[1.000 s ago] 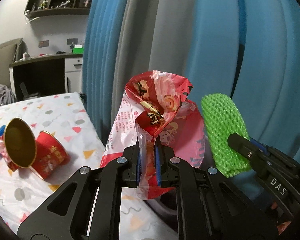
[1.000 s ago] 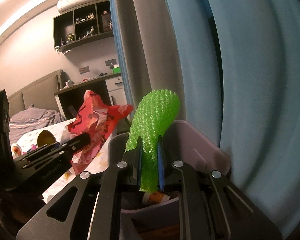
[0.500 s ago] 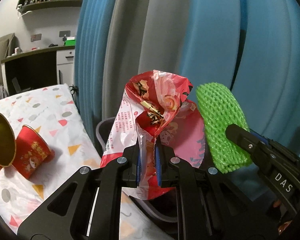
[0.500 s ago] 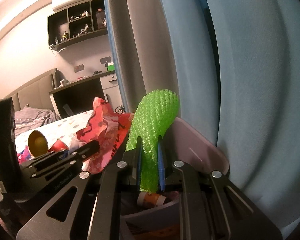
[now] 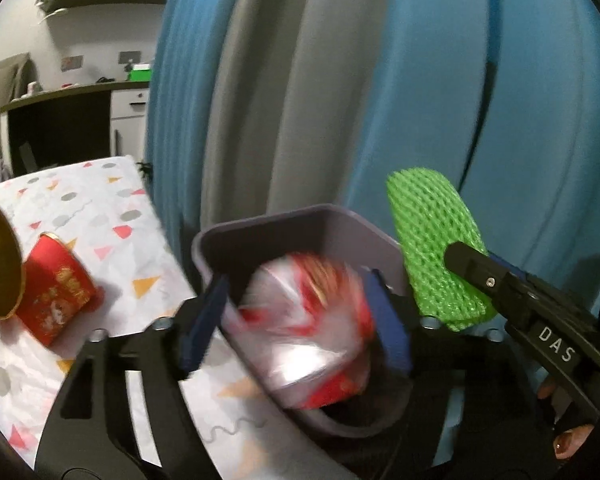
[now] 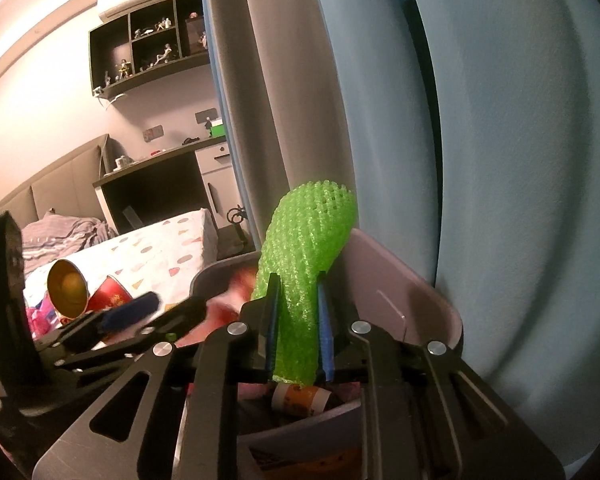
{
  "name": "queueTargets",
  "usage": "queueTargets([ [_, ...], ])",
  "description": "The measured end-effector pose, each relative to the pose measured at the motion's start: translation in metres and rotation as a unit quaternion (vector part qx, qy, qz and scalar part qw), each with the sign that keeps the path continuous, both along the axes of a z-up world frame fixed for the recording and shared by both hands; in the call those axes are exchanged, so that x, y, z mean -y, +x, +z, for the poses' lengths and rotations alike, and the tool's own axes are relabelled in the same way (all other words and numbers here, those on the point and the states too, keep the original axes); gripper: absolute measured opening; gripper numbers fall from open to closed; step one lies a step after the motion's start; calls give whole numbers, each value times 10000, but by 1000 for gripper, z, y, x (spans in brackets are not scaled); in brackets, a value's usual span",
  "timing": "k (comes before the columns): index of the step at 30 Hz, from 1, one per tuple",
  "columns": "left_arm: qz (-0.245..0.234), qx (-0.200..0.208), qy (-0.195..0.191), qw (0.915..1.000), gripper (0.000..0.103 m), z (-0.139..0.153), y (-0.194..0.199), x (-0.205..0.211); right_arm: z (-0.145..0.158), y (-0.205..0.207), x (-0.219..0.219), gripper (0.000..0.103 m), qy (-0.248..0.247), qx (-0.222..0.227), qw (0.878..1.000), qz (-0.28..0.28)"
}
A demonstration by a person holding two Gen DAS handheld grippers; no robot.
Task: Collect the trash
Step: 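Open both tools to drop the wrapper and mesh sleeve into the bin, then move both open tools back over the remaining trash on the bed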
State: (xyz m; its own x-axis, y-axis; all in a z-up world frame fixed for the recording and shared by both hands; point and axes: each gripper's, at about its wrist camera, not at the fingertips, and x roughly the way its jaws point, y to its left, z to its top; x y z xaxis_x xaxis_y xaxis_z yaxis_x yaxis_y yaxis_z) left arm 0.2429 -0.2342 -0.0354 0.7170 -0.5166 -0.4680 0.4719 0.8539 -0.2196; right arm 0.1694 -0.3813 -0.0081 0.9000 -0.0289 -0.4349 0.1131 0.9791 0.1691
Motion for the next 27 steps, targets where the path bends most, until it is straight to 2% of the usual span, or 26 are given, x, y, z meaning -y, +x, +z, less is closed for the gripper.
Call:
queueTargets([
  [2, 109, 3, -74, 9999, 80, 0, -4, -10, -2, 1, 0, 22, -8, -19, 10000, -4],
  [6, 469, 42, -80, 9989, 85, 3, -12, -31, -2, 3, -1, 37, 1, -1, 10000, -45],
  [10, 856, 188, -39, 9961, 88, 7, -26, -53, -1, -1, -4, 41, -3, 52, 10000, -80],
  [13, 1149, 258, 17, 9930, 88, 11, -33, -69, 2, -7, -5, 48, 11, 131, 9998, -140],
  [18, 1621, 278, 169, 9862, 89, 12, -48, -99, 8, -19, -9, 54, 65, 223, 9996, -147],
  [24, 2087, 299, 277, 9771, 89, 16, -70, -140, 16, -40, -33, 66, 72, 436, 9990, 31],
  [27, 2332, 372, 362, 9711, 89, 20, -84, -160, 18, -49, -46, 67, 128, 491, 9985, 188],
])
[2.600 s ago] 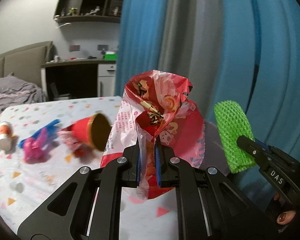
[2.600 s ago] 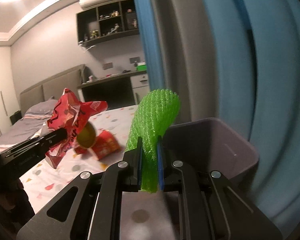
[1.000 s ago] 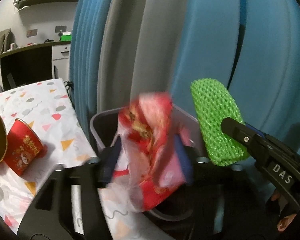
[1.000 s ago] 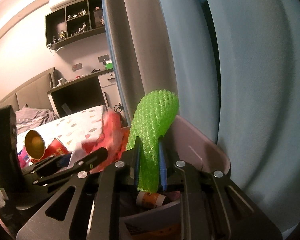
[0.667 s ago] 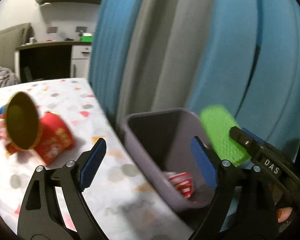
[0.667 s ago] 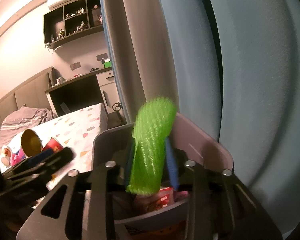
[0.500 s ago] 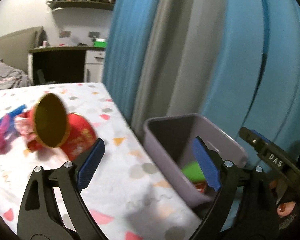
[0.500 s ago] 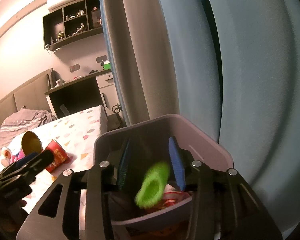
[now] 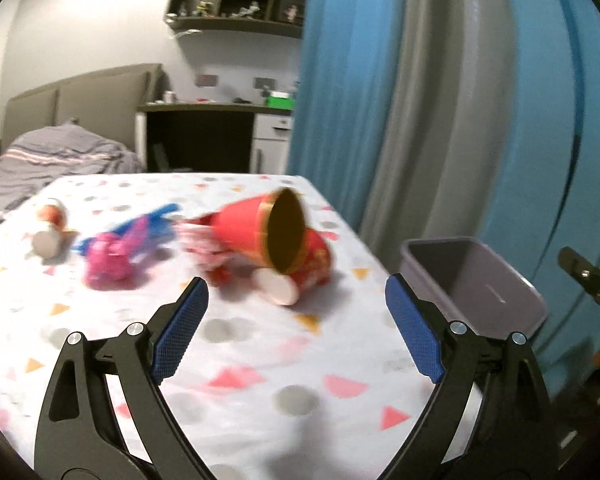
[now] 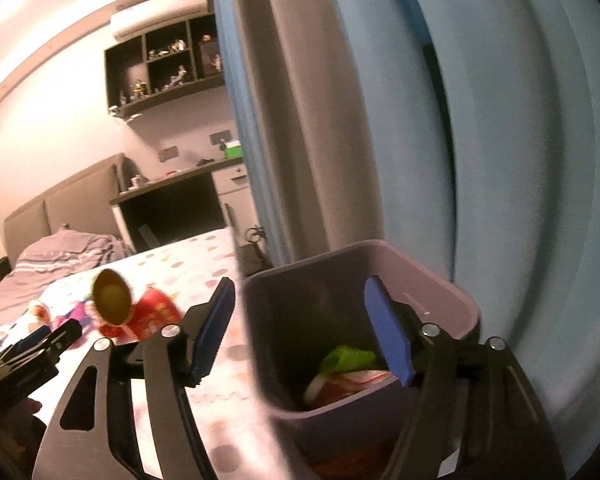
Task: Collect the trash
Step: 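Move both open tools back over the remaining trash on the bed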
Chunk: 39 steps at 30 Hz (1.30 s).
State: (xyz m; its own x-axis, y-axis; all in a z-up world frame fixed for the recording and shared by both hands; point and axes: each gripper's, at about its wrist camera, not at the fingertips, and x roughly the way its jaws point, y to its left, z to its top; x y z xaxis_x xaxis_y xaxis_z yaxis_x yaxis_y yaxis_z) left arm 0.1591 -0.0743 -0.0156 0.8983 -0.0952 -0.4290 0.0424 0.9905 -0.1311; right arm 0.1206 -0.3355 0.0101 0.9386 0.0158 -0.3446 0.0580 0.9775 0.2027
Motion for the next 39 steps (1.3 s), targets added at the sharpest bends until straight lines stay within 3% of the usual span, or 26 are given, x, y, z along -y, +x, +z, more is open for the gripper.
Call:
queueTargets([
  [13, 1097, 172, -101, 9938, 89, 8, -52, -104, 4, -15, -97, 68, -82, -43, 9945, 1042],
  [21, 1618, 197, -256, 9863, 89, 12, -74, -157, 4, -10, -143, 68, -249, -82, 9903, 1368],
  [34, 2192, 136, -345, 9750, 89, 5, -80, -210, -9, 32, -199, 67, -533, -268, 9862, 1544],
  [39, 2219, 84, -331, 9745, 89, 3, -73, -217, -17, 62, -211, 59, -626, -391, 9850, 1561],
])
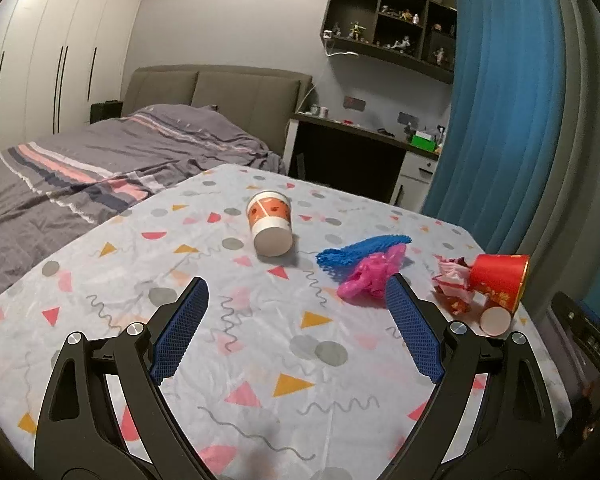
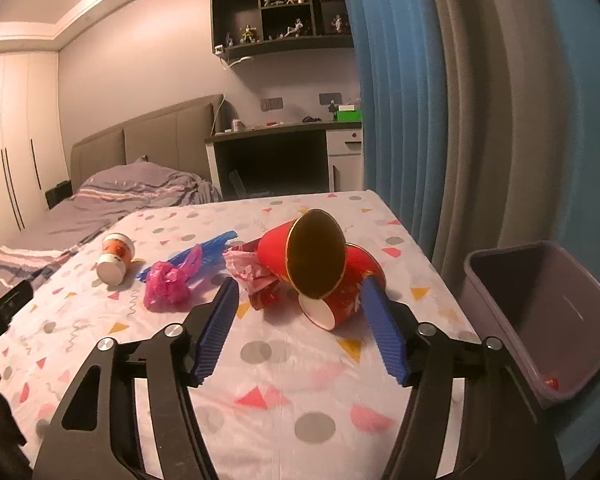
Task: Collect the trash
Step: 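Move both open tools back over the remaining trash on the bed, then grasp the red paper cup by its rim with the right tool, then grasp the crumpled red wrapper with the left tool while the right tool holds the cup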
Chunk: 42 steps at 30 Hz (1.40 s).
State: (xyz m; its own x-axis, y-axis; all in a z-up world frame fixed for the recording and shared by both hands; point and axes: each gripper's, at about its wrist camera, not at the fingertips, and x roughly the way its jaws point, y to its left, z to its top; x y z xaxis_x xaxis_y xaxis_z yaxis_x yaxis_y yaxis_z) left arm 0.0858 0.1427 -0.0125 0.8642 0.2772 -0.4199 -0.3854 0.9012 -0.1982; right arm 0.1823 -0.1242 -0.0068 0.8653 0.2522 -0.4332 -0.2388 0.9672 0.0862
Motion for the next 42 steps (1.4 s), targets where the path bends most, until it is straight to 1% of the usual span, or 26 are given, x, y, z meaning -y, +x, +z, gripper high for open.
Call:
queueTargets([
  [4, -1, -42, 22, 10000, 89, -2, 8, -3, -6, 21, -6, 53, -21, -95, 10000, 17],
  [6, -4, -52, 42, 10000, 89, -2, 12, -3, -9, 30, -8, 46, -24, -154, 9999, 31],
  [8, -13, -58, 72, 10000, 89, -3, 16, -3, -12, 41, -11, 43, -25, -229, 9997, 36],
  [9, -24, -61, 80, 9999, 89, -2, 18, -3, -14, 46, -13, 39, -25, -264, 9996, 45],
  [13, -104, -94, 148, 9998, 89, -3, 28, 0, -18, 59, -15, 31, 11, -375, 9993, 87],
  [15, -125, -108, 178, 9997, 89, -4, 32, 1, -18, 64, -15, 20, 13, -403, 9991, 115],
  [18, -201, -136, 194, 9995, 89, -5, 38, 4, -18, 65, -16, 9, -1, -370, 9991, 213],
  [21, -303, -162, 198, 9992, 89, -6, 44, 9, -17, 62, -17, 4, -39, -290, 9991, 297],
  [26, -507, -163, 206, 9984, 89, -8, 51, 20, -9, 52, -12, 3, -14, -87, 9994, 336],
  [34, -872, -224, 131, 9958, 88, -13, 69, 34, 11, 23, 11, 3, 181, 182, 9992, 315],
  [38, -1122, -231, 8, 9934, 88, -12, 81, 45, 14, 11, 24, 4, 248, 230, 9991, 247],
  [42, -1455, -218, -177, 9890, 88, -13, 96, 61, 16, 3, 38, 3, 329, 265, 9990, 152],
])
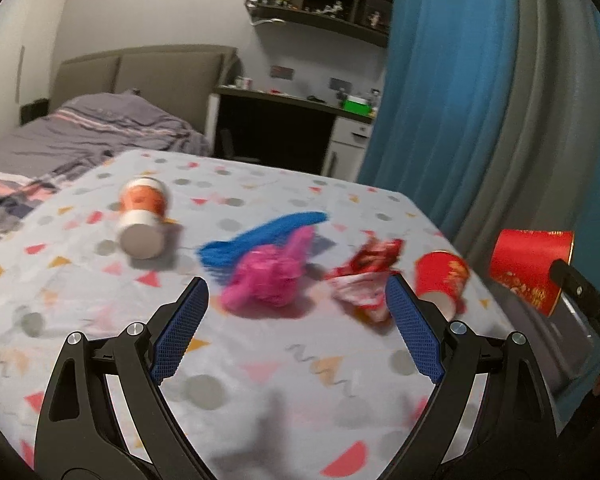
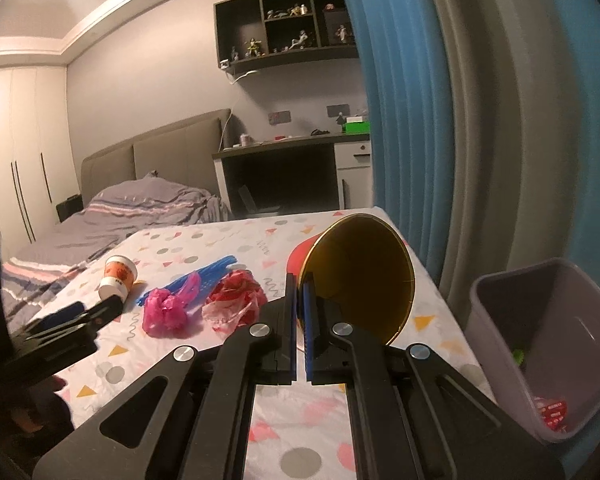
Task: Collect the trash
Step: 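Grasp the crumpled red wrapper with the left tool while the right tool holds the cup, then carry the red cup and red wrapper over the grey bin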
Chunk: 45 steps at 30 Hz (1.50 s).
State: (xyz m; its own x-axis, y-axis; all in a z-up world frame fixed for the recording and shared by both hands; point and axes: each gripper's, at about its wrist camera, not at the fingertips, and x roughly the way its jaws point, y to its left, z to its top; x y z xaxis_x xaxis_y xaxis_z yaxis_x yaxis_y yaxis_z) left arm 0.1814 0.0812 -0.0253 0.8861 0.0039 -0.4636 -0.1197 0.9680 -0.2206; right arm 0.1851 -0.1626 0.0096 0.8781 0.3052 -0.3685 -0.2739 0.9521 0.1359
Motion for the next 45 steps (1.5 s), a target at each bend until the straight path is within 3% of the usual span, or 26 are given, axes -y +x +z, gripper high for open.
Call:
queueTargets([
  [7, -388, 8, 141, 9991, 87, -3, 29, 35, -5, -5, 23, 4, 66, -80, 9999, -132],
  [15, -555, -260, 201, 9979, 76, -15, 76, 52, -12, -7, 41, 3, 91, -160, 9995, -238],
  [21, -644, -567, 253, 9960, 54, -26, 102, 57, -16, -4, 50, 3, 99, -212, 9992, -331],
  [25, -786, -699, 235, 9942, 32, -31, 109, 61, -17, -4, 52, 3, 86, -229, 9990, -368],
  [27, -802, -682, 228, 9942, 29, -31, 109, 62, -17, -6, 54, 3, 83, -228, 9990, -371],
  [31, -822, -509, 199, 9951, 18, -23, 94, 61, -16, -11, 55, 3, 84, -205, 9991, -351],
  [45, -736, 361, 240, 9963, 16, 34, -14, 73, -3, -46, 70, 4, 139, -64, 9991, -404],
])
